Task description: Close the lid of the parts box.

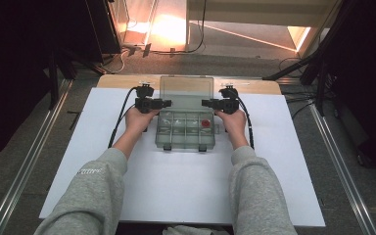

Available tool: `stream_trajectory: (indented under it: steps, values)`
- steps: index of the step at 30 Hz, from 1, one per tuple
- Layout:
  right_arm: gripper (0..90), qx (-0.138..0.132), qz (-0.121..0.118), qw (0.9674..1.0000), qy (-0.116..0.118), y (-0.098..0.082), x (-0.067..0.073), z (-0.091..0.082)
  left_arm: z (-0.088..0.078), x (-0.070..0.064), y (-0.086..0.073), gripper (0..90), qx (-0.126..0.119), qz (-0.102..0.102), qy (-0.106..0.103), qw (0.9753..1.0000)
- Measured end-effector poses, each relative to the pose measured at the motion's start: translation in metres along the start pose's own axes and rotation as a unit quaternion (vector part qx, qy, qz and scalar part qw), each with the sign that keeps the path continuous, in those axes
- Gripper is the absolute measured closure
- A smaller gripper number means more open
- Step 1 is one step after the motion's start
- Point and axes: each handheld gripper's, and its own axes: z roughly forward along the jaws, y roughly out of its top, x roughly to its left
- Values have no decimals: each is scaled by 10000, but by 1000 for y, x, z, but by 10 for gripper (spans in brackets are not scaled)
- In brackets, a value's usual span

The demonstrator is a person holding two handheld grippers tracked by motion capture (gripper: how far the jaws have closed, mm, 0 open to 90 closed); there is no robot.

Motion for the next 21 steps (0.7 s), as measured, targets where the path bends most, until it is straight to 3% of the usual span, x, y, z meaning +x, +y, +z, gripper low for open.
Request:
stream_trajectory:
  steps: [9,21]
  values:
    - [477,-65,-88,9999,81,2,2,-5,-7,4,3,480,-105,15,-202,9997]
    - [440,-192,-159,9997,79,6,6,-11,-9,0,5,480,-152,118,-175,9997]
